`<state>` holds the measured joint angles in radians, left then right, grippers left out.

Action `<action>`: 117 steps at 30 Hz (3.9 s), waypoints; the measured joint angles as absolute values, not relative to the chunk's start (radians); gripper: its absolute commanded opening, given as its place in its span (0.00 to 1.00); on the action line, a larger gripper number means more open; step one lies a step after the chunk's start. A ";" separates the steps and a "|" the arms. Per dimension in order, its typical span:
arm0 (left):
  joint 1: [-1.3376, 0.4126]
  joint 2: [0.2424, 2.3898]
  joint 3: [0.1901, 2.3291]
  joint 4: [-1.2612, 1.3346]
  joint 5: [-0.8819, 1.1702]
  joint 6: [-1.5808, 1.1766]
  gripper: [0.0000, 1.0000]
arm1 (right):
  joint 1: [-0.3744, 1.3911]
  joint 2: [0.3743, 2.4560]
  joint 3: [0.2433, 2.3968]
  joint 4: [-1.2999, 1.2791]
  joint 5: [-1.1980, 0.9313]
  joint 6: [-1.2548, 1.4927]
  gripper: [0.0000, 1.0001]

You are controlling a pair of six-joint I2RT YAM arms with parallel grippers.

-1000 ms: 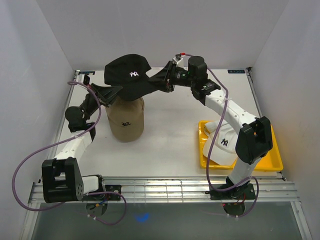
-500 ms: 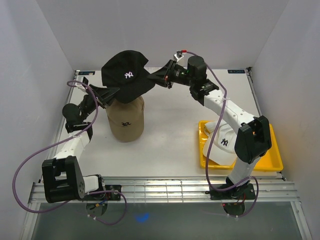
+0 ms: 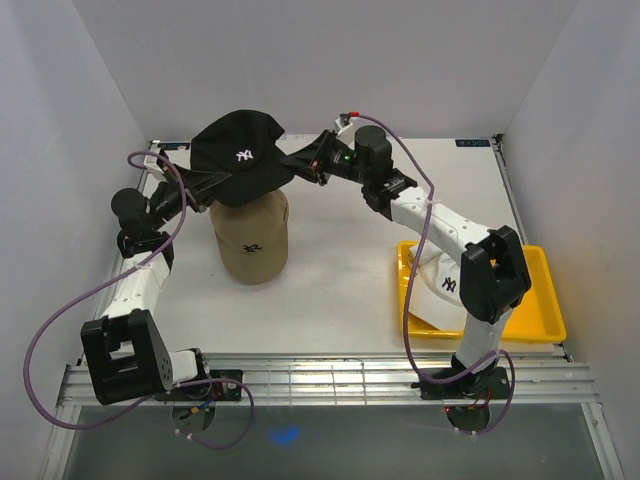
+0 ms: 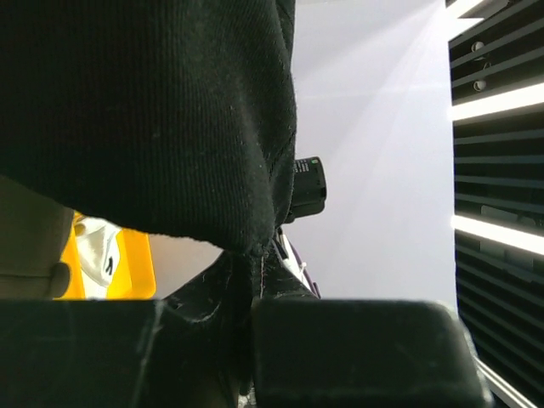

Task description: Stack the hats

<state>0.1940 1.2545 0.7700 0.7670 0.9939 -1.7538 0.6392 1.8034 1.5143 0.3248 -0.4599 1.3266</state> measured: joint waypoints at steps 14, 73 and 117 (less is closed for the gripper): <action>0.256 1.308 0.778 0.689 1.104 -1.693 0.00 | 0.675 1.834 1.474 0.340 -0.410 1.242 0.08; 0.280 1.213 0.549 0.542 1.220 -1.467 0.43 | 0.781 1.711 1.107 0.548 -0.368 1.234 0.08; 0.262 1.100 0.550 0.552 1.219 -1.479 0.67 | 0.796 1.745 0.951 1.024 -0.221 1.713 0.08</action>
